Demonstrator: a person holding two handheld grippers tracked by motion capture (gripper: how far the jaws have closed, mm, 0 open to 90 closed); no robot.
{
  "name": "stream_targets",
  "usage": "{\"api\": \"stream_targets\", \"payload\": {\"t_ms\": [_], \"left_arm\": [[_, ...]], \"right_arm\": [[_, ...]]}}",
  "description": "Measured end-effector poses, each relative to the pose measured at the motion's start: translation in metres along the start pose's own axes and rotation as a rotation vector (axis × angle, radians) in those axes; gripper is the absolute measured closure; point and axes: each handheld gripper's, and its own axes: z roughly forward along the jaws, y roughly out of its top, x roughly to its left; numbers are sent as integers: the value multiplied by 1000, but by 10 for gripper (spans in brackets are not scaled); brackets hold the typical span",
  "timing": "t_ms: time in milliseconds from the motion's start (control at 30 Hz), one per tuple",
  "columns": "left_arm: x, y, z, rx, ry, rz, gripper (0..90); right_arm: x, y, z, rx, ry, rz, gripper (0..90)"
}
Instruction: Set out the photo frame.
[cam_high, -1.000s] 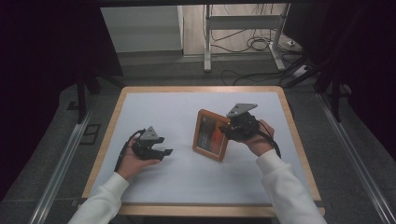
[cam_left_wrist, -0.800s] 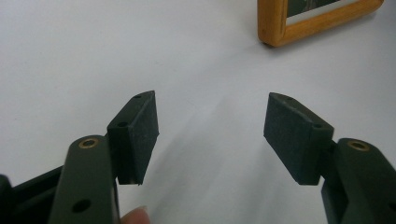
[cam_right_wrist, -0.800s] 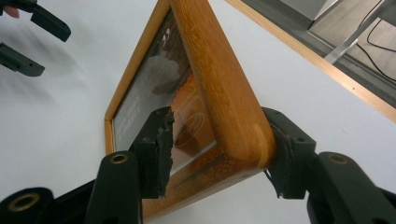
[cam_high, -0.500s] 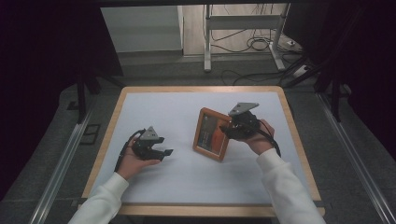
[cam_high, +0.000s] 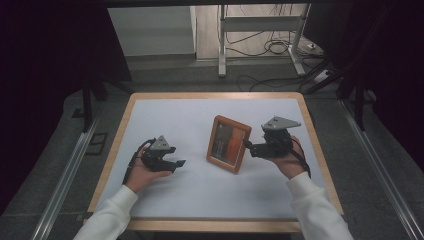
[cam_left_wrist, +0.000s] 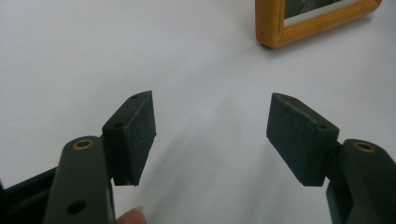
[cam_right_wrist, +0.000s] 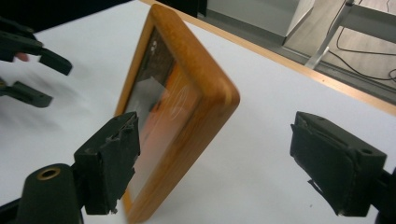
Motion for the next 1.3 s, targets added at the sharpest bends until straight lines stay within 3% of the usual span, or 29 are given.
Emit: {"api": "stream_targets", "payload": {"t_ms": [267, 433, 567, 633, 767, 900, 1300], "left_arm": [[-1, 0, 0, -1, 0, -5, 321], [-3, 1, -1, -4, -2, -6, 317], [-3, 1, 0, -4, -3, -8, 315], [-4, 1, 0, -4, -4, -10, 313], [-4, 1, 0, -3, -5, -9, 311], [-4, 1, 0, 2, -7, -4, 311], [-5, 1, 1, 5, -8, -1, 310]], "right_arm": [[11, -29, -15, -34, 33, 45, 188], [16, -49, -17, -43, 72, 80, 277], [24, -63, -15, -28, 104, 80, 431], [27, -67, -14, -2, 136, 62, 541], [37, -75, -5, 50, 151, 20, 757], [45, -79, 7, 93, 165, -7, 873], [64, -81, 43, 164, 190, -65, 894]]}}
